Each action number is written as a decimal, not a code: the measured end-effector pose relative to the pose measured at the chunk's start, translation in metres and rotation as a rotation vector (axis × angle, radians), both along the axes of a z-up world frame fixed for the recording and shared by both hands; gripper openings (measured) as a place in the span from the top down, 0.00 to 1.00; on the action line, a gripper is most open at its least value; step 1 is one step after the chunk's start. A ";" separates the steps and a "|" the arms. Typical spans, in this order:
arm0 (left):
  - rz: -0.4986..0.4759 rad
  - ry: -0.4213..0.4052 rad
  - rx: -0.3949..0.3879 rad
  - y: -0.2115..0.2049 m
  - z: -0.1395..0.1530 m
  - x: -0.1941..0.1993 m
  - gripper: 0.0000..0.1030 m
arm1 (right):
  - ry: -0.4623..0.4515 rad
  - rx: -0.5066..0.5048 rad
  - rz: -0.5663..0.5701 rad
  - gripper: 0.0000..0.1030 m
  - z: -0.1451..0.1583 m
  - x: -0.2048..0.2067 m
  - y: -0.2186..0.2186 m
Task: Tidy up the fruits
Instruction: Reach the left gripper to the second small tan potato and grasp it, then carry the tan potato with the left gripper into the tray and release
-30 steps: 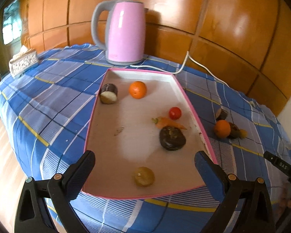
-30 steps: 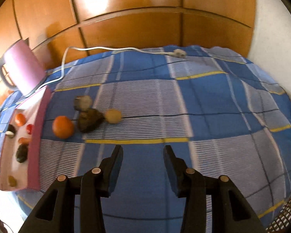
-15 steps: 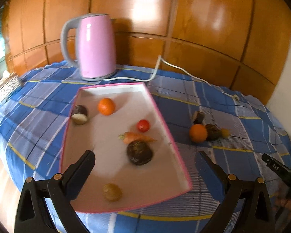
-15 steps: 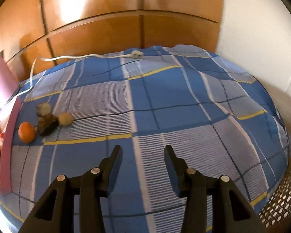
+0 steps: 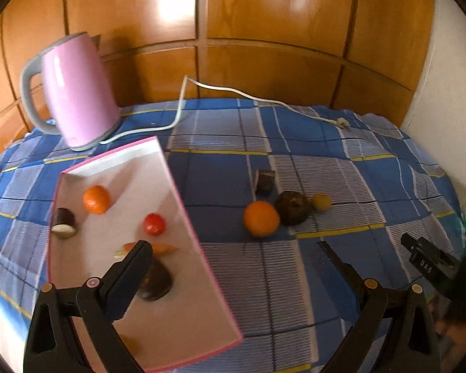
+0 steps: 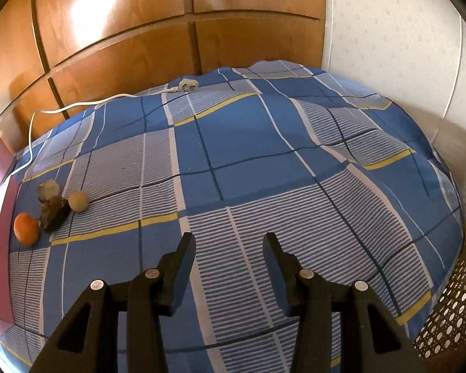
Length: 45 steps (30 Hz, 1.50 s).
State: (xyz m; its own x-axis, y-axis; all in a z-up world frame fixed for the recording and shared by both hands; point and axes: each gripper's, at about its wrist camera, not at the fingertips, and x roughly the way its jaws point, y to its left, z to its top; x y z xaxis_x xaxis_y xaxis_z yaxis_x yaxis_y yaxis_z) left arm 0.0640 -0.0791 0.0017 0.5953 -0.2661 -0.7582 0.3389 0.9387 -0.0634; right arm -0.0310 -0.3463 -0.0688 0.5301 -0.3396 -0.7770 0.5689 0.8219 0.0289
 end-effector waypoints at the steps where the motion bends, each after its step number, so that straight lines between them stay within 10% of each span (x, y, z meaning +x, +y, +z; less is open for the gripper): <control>1: -0.003 0.005 0.000 -0.002 -0.001 0.002 0.05 | -0.001 0.002 0.000 0.56 -0.001 0.000 -0.001; 14: -0.200 0.064 0.035 -0.061 -0.016 0.027 0.46 | 0.015 0.002 0.001 0.56 -0.007 0.001 -0.006; 34: -0.470 0.041 0.239 -0.161 -0.050 0.055 0.49 | 0.031 0.006 0.032 0.56 -0.013 0.001 -0.008; 37: -0.477 0.066 0.280 -0.169 -0.063 0.061 0.71 | 0.032 0.008 0.034 0.56 -0.014 0.001 -0.009; 45: -0.429 0.081 0.077 -0.141 -0.048 0.057 0.72 | 0.030 0.007 0.044 0.56 -0.013 0.002 -0.008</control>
